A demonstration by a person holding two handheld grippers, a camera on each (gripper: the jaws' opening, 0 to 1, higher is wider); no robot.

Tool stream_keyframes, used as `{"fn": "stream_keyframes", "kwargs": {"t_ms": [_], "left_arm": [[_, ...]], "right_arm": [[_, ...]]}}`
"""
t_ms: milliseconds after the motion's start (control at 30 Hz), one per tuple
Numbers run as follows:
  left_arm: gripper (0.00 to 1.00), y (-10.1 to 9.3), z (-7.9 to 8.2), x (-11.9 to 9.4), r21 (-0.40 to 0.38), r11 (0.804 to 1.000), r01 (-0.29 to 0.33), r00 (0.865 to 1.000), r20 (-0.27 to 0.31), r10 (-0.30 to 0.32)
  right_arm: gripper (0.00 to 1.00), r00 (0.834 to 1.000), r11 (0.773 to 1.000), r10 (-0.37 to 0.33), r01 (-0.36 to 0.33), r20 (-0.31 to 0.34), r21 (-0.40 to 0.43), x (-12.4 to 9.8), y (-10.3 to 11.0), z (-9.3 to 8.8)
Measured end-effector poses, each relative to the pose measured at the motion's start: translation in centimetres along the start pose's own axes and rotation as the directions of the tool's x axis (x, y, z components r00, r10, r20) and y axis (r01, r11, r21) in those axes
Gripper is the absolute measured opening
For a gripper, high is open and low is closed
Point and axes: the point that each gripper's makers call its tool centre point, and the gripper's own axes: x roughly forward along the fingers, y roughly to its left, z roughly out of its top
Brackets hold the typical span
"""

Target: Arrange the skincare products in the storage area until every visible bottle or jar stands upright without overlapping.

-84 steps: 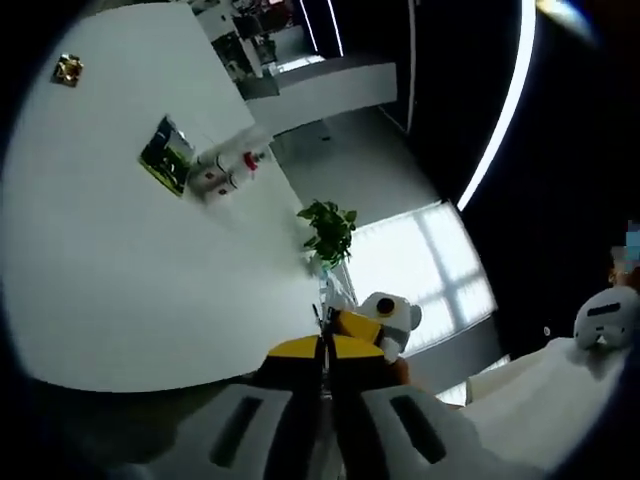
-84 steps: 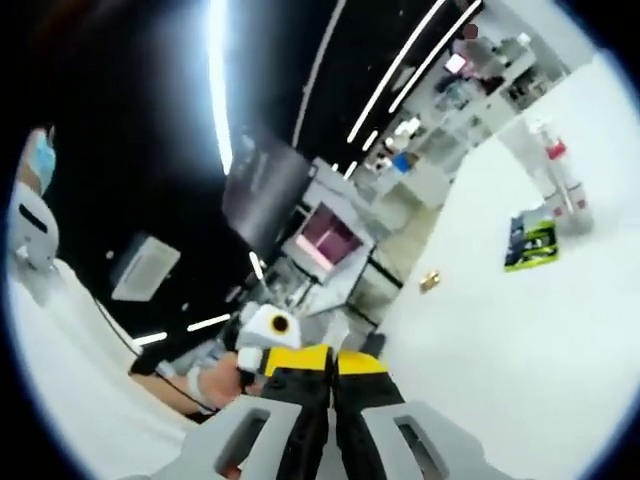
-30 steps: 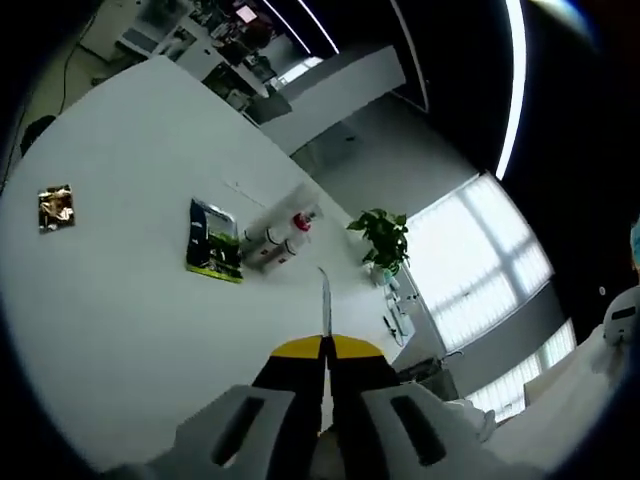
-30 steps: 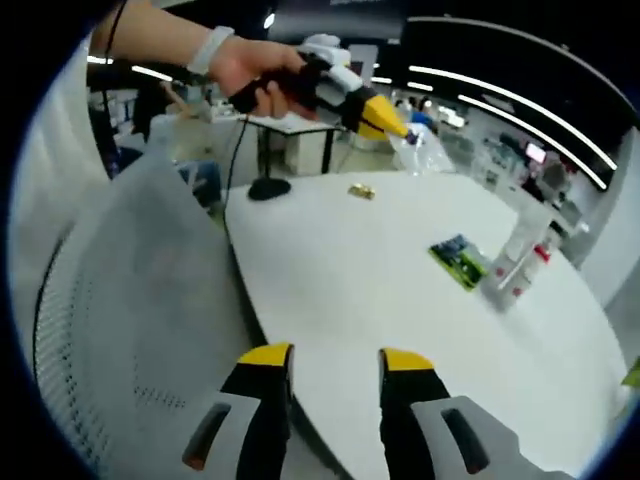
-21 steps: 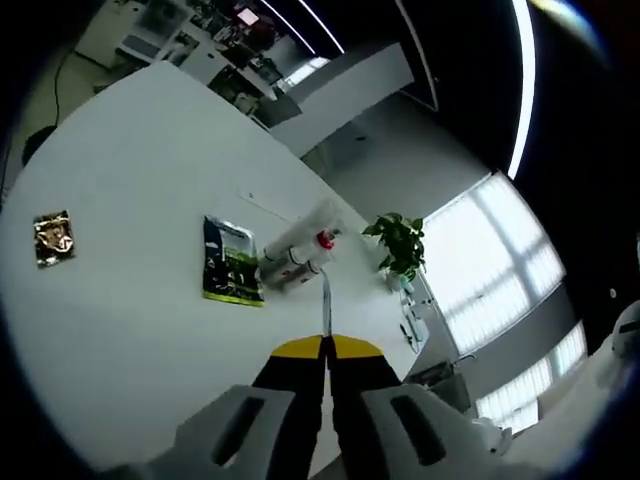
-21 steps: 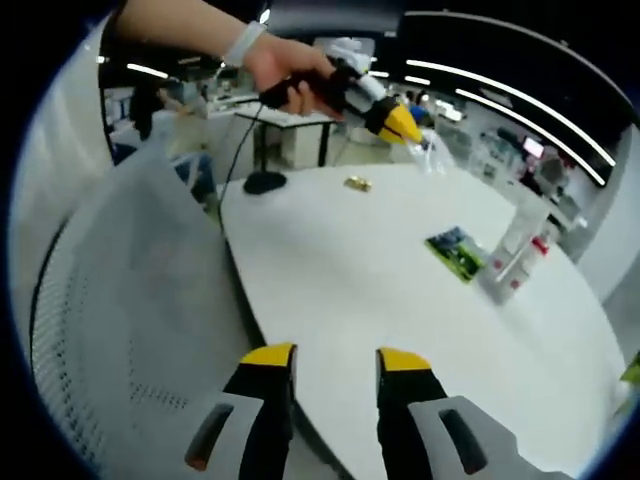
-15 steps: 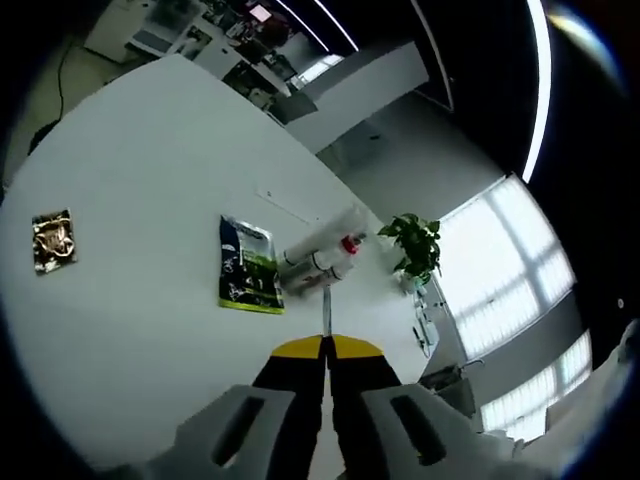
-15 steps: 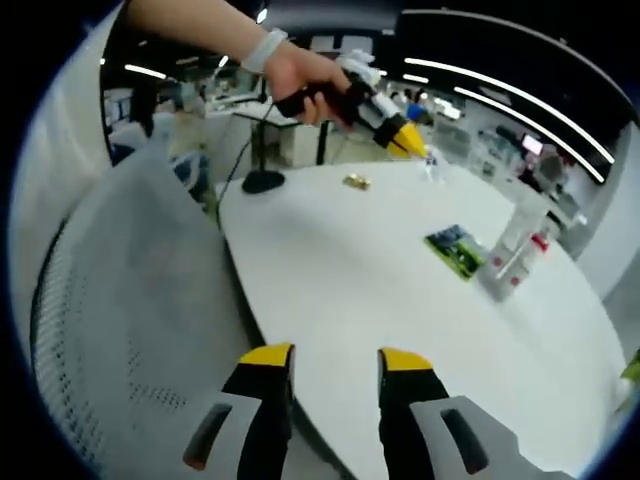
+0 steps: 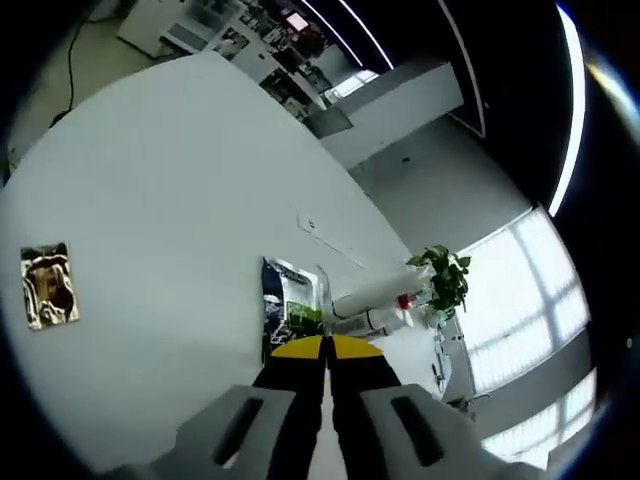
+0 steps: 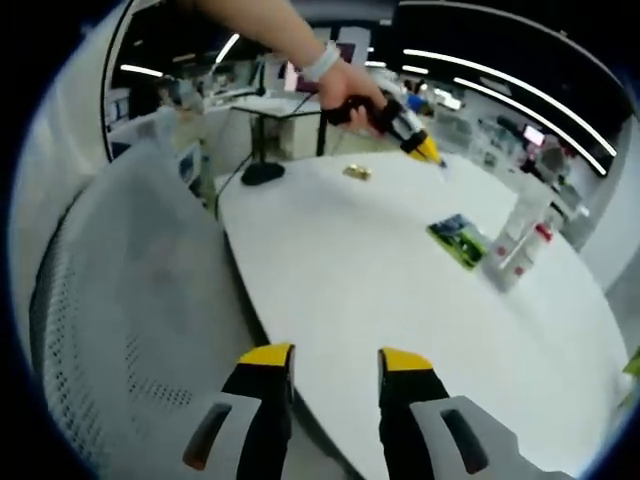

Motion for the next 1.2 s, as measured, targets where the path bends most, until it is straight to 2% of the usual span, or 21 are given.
{"fn": "stream_keyframes", "kwargs": {"t_ms": [100,200,400,567,767,833,967,1067,1200], "left_arm": [[0.0,0.9,0.8,1.3,-0.002,1.0,-0.011,1.0,-0.007,0.011],[0.0,2.3,1.2,2.9,-0.004,0.999,-0.049,0.998,-0.032,0.049],[0.0,4.2,1.6,5.1,-0.011,0.996,-0.092,0.995,-0.048,0.091],[0.0,5.8,1.7,6.5,-0.046,0.992,-0.118,0.992,-0.05,0.116],[0.0,7.4,1.8,7.5,-0.047,0.987,-0.156,0.986,-0.059,0.153],[0.0,7.6,2.0,7.8,-0.029,0.988,-0.154,0.987,-0.062,0.152],[0.0,8.4,2.5,8.0,-0.001,0.982,-0.188,0.979,-0.078,0.187],[0.0,9.2,2.1,7.9,0.078,0.969,-0.235,0.961,-0.127,0.244],[0.02,9.4,2.1,7.8,0.17,0.953,-0.251,0.948,-0.153,0.277]], "right_arm": [[0.32,1.0,1.0,0.003,-0.003,-0.007,0.006,0.1,0.0,-0.2],[0.32,1.0,1.0,0.008,-0.008,-0.014,0.012,0.2,0.0,-0.3],[0.32,0.999,1.0,0.022,-0.021,-0.039,0.014,0.3,0.2,-0.8],[0.31,0.998,0.999,0.021,-0.02,-0.051,0.026,0.4,0.0,-1.0],[0.31,0.998,0.999,0.022,-0.02,-0.064,0.033,0.5,0.0,-1.3],[0.31,0.998,0.999,0.026,-0.024,-0.065,0.038,0.6,0.1,-1.3],[0.31,0.998,0.999,0.026,-0.024,-0.065,0.041,0.6,0.0,-1.3],[0.31,0.997,0.999,0.027,-0.024,-0.069,0.042,0.6,0.1,-1.4],[0.31,0.997,0.999,0.028,-0.025,-0.067,0.042,0.6,0.0,-1.3]]}}
